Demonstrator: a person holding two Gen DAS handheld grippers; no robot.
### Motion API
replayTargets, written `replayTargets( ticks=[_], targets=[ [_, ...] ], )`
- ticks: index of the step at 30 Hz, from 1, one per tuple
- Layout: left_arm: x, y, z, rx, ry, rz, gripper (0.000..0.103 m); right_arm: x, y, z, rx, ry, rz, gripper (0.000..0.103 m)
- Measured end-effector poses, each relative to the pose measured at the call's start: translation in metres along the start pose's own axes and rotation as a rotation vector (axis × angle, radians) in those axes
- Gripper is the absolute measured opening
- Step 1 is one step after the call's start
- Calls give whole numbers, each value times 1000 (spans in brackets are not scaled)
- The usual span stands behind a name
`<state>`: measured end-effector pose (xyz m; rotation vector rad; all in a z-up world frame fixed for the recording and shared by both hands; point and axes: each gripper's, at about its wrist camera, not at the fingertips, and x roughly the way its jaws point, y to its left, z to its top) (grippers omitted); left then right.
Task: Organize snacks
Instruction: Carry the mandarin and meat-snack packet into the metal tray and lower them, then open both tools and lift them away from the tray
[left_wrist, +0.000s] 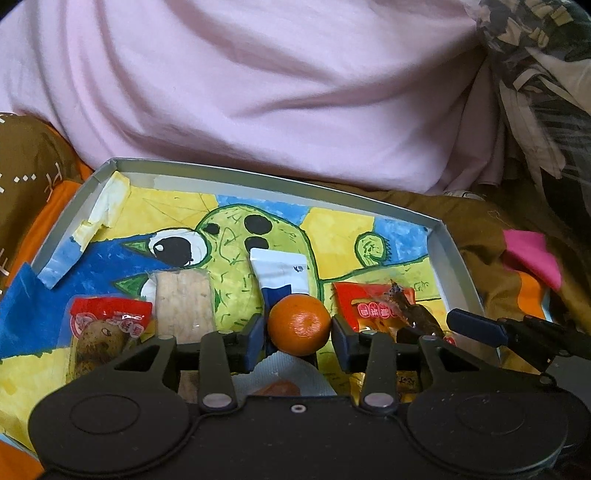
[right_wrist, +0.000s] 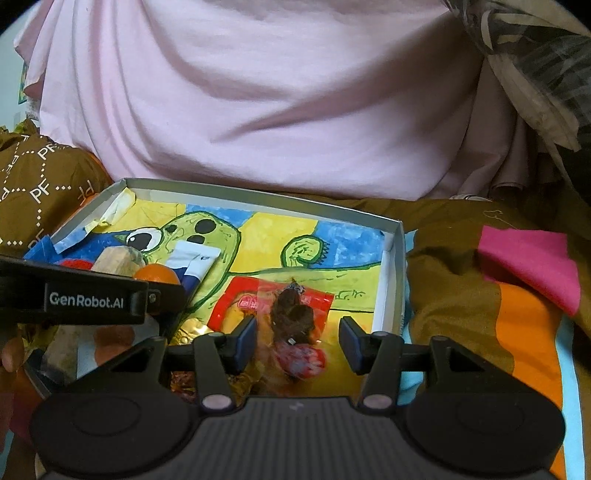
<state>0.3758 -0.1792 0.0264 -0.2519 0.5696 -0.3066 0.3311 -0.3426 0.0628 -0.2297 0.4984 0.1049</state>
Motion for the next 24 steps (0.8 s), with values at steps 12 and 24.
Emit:
replayTargets(
  ticks=[12,24],
  targets=[
    [-6,2,-2,-36,-34,-5,65,-9,-4,0,16,-55,-14,78],
    [-24,1,-2,-54,-127,39,90,-27,-6,-5,35,-119,-63,95]
  ],
)
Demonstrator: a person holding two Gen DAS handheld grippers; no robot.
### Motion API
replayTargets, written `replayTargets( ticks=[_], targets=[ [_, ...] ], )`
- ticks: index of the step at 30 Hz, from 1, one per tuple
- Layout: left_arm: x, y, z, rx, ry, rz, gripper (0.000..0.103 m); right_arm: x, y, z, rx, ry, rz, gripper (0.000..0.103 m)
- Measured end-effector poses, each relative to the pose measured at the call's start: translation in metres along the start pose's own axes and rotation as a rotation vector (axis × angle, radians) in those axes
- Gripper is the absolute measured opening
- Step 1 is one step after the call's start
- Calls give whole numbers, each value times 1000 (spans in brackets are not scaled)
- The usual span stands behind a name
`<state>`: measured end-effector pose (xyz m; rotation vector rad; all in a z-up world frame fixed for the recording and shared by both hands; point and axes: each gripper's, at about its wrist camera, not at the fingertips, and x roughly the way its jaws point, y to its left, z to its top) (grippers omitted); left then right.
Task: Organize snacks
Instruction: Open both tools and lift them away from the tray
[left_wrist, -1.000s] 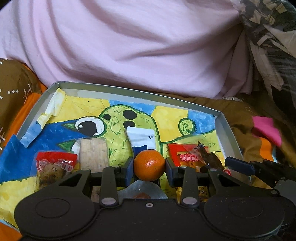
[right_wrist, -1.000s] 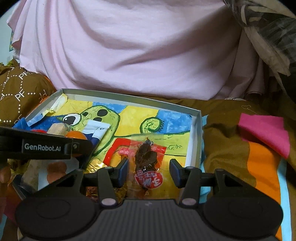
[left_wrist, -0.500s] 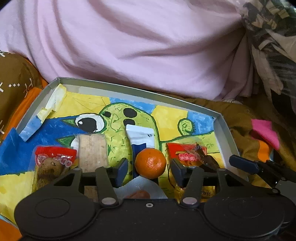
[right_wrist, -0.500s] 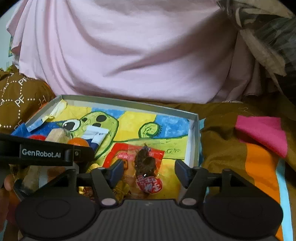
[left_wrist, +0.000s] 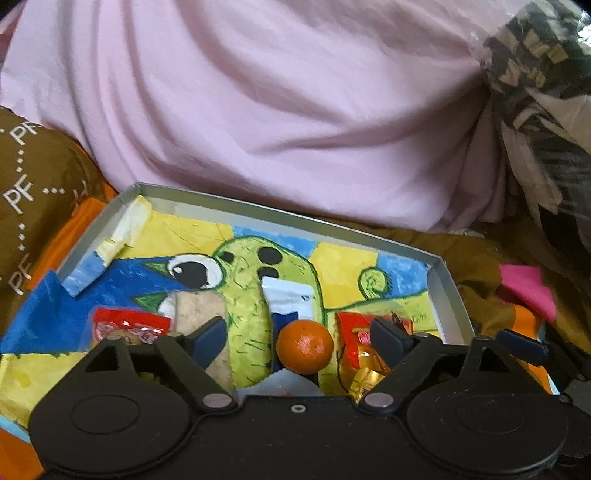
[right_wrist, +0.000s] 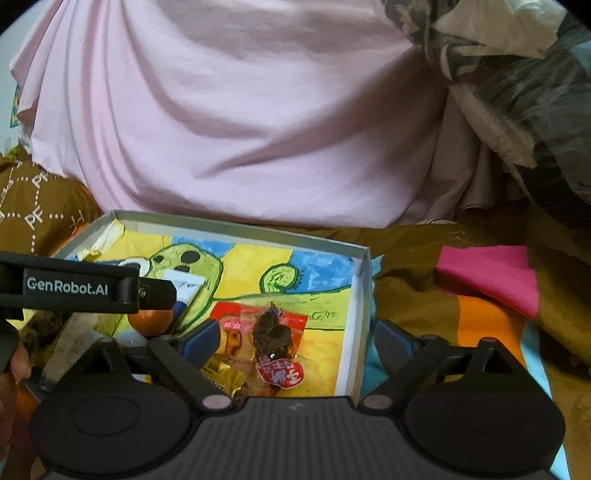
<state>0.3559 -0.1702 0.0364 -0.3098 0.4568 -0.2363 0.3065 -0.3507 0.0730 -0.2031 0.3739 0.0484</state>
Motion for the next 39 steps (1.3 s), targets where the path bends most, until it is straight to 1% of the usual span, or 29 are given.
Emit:
replayTargets(
  ticks=[1,6,10,17,25,31,39],
  targets=[
    [-1,1,1,-5,-5,8,95,-2,0,1,4,-3,1,97],
    [-8,4,3,-27,-31,67,102,-16,-1,3,24,-28,-10,102],
    [-15,5,5,-39,-47,95,102,-27,0,5,26,-44,-21,103],
    [-36,8,8,-45,-69,123,102,-49,1,10,49,-68,-42,103],
    [-69,16,10,-41,-69,148,102,-79,5,13,90,-88,-34,103],
    [-92,21,8,-22,-69,161,102,-103,13,13,92,-99,-33,103],
    [-121,27,1,-7,-65,182,102,-129,15,13,162,-112,-18,103]
  ],
)
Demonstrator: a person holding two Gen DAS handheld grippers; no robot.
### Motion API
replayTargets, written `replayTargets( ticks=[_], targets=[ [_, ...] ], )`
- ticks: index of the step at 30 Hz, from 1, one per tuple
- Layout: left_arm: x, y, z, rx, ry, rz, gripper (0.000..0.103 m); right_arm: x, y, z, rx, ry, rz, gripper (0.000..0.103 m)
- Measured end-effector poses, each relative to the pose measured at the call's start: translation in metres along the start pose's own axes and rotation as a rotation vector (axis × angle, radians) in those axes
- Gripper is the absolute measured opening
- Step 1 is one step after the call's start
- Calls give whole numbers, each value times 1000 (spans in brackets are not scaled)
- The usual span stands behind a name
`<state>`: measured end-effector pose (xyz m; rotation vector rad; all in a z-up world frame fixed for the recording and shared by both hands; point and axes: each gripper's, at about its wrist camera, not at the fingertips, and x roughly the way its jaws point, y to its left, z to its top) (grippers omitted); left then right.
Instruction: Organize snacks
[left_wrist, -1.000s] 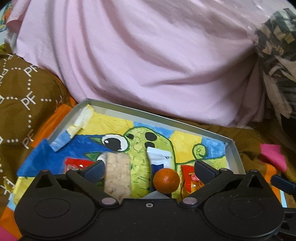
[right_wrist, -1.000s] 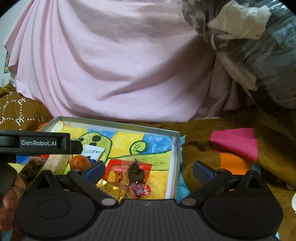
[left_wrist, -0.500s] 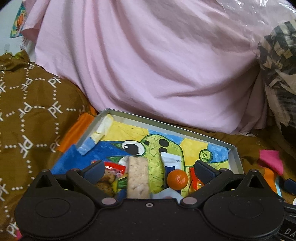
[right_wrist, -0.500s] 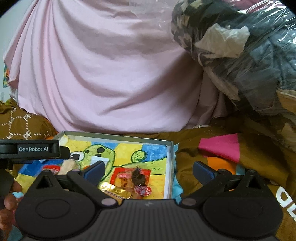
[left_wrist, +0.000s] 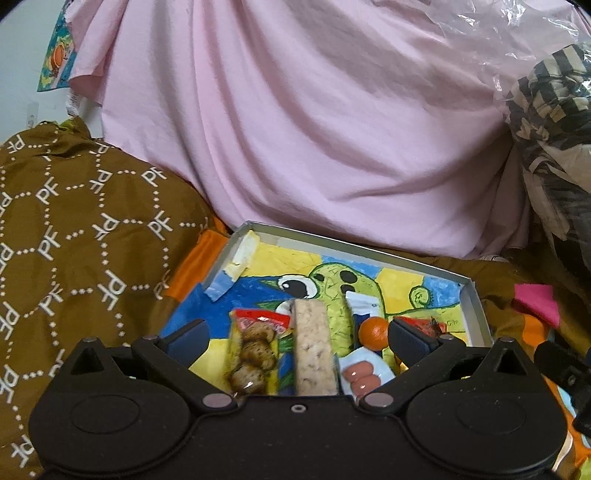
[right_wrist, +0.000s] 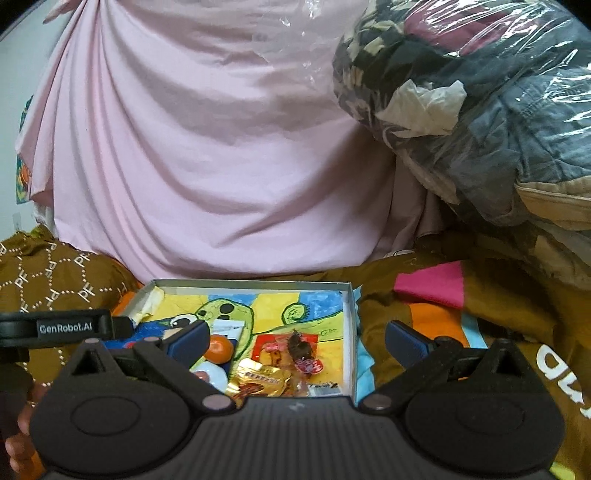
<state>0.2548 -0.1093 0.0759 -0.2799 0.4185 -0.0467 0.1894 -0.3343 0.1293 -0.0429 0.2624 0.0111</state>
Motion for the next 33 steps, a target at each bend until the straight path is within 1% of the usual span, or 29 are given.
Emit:
replayTargets(
  ticks=[5,14,33],
  targets=[
    [-16,5,-5,17,0,11,102,-15,3,-3,21,3,15,103],
    [-38,11,-12,18,2,24,102,-38,10,-11,28,-9,14,103],
    [-69,21,-25,19,-1,53,102,-64,18,-27,59,10,31,103]
  ],
)
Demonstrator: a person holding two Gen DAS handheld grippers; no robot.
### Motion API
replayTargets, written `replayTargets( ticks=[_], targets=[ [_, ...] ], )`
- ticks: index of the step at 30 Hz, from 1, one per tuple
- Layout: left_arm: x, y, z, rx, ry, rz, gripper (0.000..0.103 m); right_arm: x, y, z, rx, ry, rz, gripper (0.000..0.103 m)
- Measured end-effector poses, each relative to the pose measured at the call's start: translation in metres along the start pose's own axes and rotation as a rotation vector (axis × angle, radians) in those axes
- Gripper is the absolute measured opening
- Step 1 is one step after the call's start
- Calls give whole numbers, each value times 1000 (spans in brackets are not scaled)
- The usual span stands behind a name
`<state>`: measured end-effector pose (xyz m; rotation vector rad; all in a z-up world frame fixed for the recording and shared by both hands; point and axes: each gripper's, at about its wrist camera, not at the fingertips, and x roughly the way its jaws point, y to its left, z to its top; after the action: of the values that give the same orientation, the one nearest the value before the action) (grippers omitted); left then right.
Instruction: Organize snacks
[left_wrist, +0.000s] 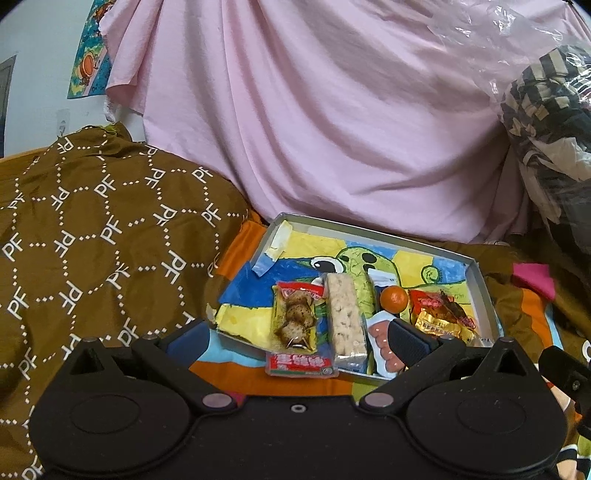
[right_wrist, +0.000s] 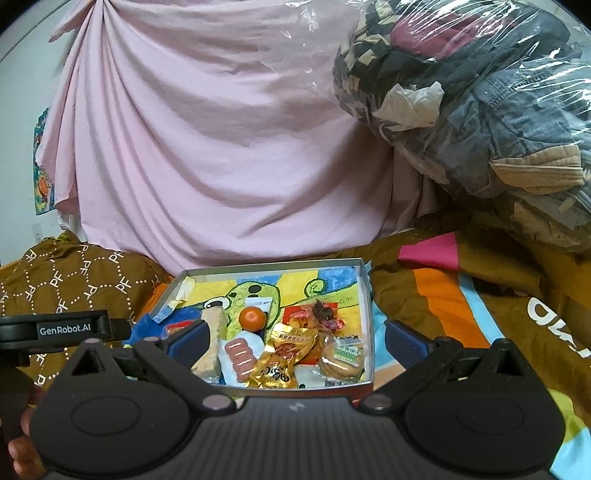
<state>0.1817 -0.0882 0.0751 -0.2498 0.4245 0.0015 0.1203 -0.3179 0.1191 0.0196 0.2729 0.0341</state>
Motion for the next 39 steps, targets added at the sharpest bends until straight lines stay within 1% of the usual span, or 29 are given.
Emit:
replayTargets(
  ticks=[9,20,33,39],
  targets=[
    [-17,8,-8,18,8,18,102,-17,4,-8,18,7,6,103],
    [-38,24,-22,12,15,32,102,-36,13,-21,30,18,11,103],
    [-71,56,-44,-6,26,46,102,-68,34,-45,21,57,6,103],
    [-84,64,-51,27,9,35,102,-75,41,-51,23,75,3,103]
  ],
)
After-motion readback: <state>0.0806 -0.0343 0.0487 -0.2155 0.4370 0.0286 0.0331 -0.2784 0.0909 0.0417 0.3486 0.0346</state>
